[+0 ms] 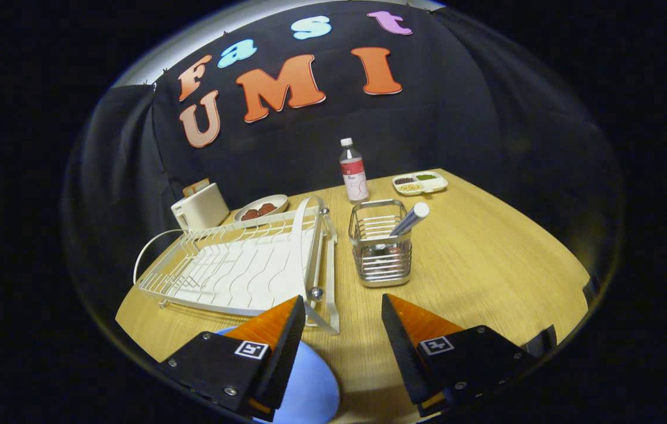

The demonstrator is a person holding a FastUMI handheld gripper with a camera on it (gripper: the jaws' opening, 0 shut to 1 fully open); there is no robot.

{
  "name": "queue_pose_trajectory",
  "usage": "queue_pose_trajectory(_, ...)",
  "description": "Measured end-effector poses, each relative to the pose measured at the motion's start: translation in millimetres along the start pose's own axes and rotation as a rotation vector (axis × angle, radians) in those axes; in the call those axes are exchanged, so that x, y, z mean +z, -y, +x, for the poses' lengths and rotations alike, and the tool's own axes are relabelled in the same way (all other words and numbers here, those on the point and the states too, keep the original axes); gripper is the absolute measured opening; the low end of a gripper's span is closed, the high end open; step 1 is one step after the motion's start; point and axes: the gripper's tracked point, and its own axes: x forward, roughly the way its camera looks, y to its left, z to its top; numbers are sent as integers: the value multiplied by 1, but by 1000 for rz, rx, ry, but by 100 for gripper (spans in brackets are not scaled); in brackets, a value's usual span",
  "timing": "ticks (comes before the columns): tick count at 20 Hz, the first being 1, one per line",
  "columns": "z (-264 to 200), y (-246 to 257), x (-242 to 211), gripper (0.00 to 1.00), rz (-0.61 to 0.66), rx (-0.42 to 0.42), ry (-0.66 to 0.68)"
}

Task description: Take the plate from the dish rack, then take the spoon from the basket and place it into the plate.

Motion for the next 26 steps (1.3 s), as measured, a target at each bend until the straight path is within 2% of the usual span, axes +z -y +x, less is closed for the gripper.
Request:
queue_pose_trajectory(2, 4, 5, 19, 78, 2, -9, 45)
queue_pose_trajectory(7, 22, 51, 52, 78, -34, -167, 124)
queue_pose_trajectory(11, 41, 60, 53, 61, -17, -185, 116)
queue_pose_trajectory(12, 44, 57, 53, 49, -13, -178, 119)
queue_pose_trajectory(15, 50, 52, 54, 31, 4, -173, 130)
queue_pose_trajectory(16, 52, 50, 53, 21, 9, -163, 132)
queue_pose_trajectory(18, 51, 38, 56, 13, 39, -124, 141)
queue_pose_trajectory(21, 43, 30, 65, 9, 56, -84, 165)
queue_pose_trajectory(26, 9, 29, 95, 8, 36, -80, 248)
